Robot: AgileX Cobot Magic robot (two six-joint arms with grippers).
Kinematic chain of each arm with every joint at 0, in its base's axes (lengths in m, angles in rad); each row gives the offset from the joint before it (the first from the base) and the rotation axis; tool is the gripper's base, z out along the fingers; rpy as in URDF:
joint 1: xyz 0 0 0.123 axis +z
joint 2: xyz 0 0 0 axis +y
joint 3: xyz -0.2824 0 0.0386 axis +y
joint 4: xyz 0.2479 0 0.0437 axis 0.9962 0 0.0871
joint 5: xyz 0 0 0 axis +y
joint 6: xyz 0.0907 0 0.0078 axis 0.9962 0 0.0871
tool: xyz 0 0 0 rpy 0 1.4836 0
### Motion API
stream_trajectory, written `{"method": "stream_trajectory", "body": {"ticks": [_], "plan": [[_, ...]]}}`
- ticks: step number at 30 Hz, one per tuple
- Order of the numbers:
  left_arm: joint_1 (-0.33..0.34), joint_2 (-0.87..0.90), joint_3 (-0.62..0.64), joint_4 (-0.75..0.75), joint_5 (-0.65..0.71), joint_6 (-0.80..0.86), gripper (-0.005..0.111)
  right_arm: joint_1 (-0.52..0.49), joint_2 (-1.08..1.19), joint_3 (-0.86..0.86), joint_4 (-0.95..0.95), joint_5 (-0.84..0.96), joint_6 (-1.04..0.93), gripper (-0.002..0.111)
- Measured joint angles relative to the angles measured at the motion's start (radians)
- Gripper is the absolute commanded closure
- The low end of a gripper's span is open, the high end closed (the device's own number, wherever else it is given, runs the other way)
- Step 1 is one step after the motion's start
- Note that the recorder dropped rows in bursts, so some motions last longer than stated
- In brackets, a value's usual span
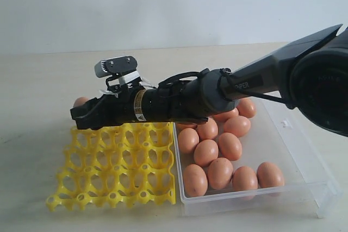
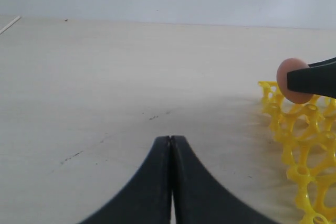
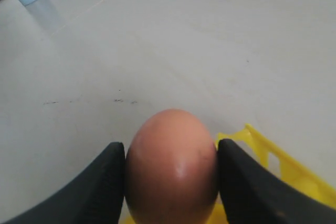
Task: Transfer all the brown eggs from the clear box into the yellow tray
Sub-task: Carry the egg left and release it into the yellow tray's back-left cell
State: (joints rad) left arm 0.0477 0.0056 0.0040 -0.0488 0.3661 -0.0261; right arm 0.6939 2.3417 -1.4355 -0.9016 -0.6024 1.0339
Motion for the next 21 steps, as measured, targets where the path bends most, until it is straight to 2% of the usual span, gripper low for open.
{"method": "stream_trajectory", "body": {"ticks": [10, 13, 18, 21], "plan": [[0.0, 0.0, 0.0, 0.0, 0.0, 0.0, 0.107, 0.0, 0.0, -0.004, 0.004, 0.007, -0.013, 0.043], [0.0, 0.0, 0.0, 0.0, 0.0, 0.0, 0.107, 0.0, 0.0, -0.004, 0.004, 0.007, -0.013, 0.043], [0.0, 0.0, 0.0, 0.0, 0.0, 0.0, 0.107, 0.0, -0.045, -0.004, 0.004, 0.03, -0.011, 0.05], [0.0, 0.0, 0.0, 0.0, 0.0, 0.0, 0.107, 0.0, -0.128, -0.004, 0.004, 0.12, 0.006, 0.066]]}}
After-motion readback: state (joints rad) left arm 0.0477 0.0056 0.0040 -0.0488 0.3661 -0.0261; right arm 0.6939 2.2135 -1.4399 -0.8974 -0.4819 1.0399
